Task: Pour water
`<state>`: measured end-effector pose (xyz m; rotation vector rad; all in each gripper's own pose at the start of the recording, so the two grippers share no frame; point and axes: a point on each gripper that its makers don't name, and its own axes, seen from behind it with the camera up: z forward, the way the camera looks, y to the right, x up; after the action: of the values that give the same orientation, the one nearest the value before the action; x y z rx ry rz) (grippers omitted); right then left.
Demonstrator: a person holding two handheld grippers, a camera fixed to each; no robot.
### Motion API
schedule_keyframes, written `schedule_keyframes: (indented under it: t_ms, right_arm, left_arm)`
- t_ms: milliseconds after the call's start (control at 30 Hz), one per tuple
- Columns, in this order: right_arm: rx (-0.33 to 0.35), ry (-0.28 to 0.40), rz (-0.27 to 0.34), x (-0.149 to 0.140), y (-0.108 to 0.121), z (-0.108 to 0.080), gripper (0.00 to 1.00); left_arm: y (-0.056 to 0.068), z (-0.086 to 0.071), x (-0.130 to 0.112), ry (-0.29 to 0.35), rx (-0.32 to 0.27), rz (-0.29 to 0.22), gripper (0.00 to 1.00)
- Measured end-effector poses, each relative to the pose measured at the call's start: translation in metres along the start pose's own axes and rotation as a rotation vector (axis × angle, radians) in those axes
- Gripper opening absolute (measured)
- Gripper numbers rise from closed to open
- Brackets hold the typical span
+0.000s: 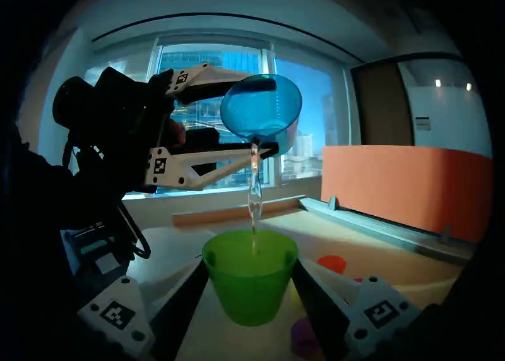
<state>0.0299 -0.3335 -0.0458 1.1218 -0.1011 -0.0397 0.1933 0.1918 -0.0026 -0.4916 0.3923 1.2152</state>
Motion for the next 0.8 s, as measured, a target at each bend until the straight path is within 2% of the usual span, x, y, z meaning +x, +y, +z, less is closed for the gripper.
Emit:
schedule_keyframes:
  t_ms: [333,800]
  right_arm:
    - [0.002,0.001,-0.001,0.000,0.001,0.001,0.89]
    - [0.002,0.004,-0.004,-0.001,0.001,0.002,0.89]
  left_arm:
    - [-0.002,-0.001,0.000,-0.001,0.007,0.030,0.86]
    - [-0.012,-0.002,0.003,-0.001,0.014,0.072,0.86]
